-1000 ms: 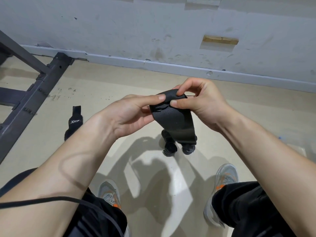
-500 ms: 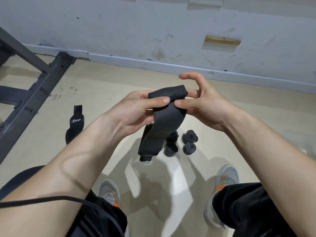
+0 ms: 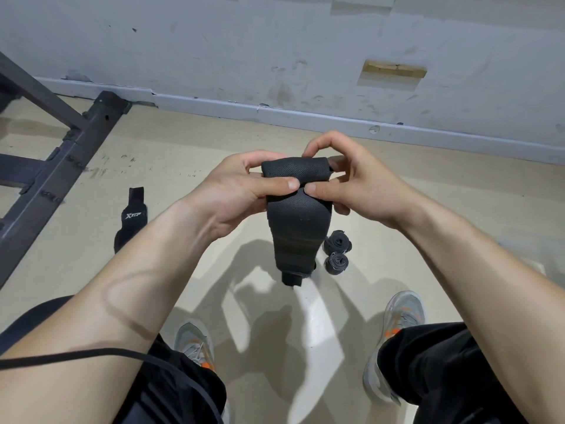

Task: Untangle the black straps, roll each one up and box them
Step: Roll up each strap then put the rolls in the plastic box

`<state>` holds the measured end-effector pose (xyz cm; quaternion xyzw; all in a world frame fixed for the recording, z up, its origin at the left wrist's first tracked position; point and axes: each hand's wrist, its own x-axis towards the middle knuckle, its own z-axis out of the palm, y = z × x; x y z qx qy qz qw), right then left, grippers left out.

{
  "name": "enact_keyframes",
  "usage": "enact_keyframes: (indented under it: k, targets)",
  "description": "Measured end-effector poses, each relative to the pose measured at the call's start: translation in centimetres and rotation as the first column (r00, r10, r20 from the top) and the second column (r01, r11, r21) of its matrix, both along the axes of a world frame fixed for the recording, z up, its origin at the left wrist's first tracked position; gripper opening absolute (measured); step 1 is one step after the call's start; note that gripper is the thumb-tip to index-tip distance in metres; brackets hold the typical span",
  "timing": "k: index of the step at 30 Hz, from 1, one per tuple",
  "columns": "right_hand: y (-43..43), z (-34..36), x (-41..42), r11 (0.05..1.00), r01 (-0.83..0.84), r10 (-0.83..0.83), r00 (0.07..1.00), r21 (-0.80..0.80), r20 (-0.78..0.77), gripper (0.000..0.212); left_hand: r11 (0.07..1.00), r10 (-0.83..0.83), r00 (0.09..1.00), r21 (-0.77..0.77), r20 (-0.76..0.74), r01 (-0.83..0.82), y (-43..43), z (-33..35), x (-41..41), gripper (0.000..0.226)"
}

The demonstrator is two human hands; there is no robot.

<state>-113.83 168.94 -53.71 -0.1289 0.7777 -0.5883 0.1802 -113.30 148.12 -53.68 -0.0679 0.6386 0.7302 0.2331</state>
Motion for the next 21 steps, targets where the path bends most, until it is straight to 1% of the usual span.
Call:
enact_keyframes:
  k: [2, 5, 6, 9, 11, 15, 18, 21]
  targets:
    - [0.2, 0.0, -0.2, 0.999, 0.004, -0.003, 0.999, -0.037, 0.044, 0.035, 0.999, 0.028, 0.999, -0.033, -0.032, -0.029, 0.0, -0.1, 0.0, 0.036]
    - [0.3, 0.0, -0.6, 0.982, 0.074, -0.045, 0.985, -0.173, 0.166, 0.027, 0.996, 0.055, 0.997, -0.073, -0.062, -0.059, 0.1, -0.3, 0.0, 0.041]
    - [0.3, -0.2, -0.7, 0.981, 0.086, -0.057, 0.984, -0.174, 0.167, 0.025, 0.994, 0.061, 0.996, -0.082, -0.068, -0.067, 0.1, -0.3, 0.1, 0.041]
    - [0.1, -0.7, -0.7, 0.989, 0.112, -0.107, 0.993, -0.094, 0.054, 0.015, 0.994, 0.064, 0.995, -0.087, -0.072, -0.070, 0.2, -0.5, 0.0, 0.042]
    - [0.0, -1.0, -0.7, 0.986, 0.143, -0.140, 0.989, -0.085, 0.038, 0.014, 0.994, 0.058, 0.996, -0.088, -0.075, -0.064, 0.2, -0.5, 0.0, 0.041]
    - [0.1, -1.5, -1.0, 0.968, 0.212, -0.190, 0.968, -0.134, 0.162, 0.016, 0.991, 0.073, 0.993, -0.105, -0.096, -0.083, 0.2, -0.6, -0.1, 0.046]
    - [0.1, -1.6, -1.0, 0.957, 0.221, -0.184, 0.962, -0.186, 0.201, 0.009, 0.994, 0.095, 0.993, -0.038, -0.076, -0.098, 0.2, -0.7, -0.1, 0.055]
    - [-0.1, -1.4, -0.9, 0.918, 0.274, -0.207, 0.947, -0.285, 0.246, 0.011, 0.995, 0.085, 0.995, 0.055, -0.060, -0.082, 0.3, -0.7, -0.1, 0.049]
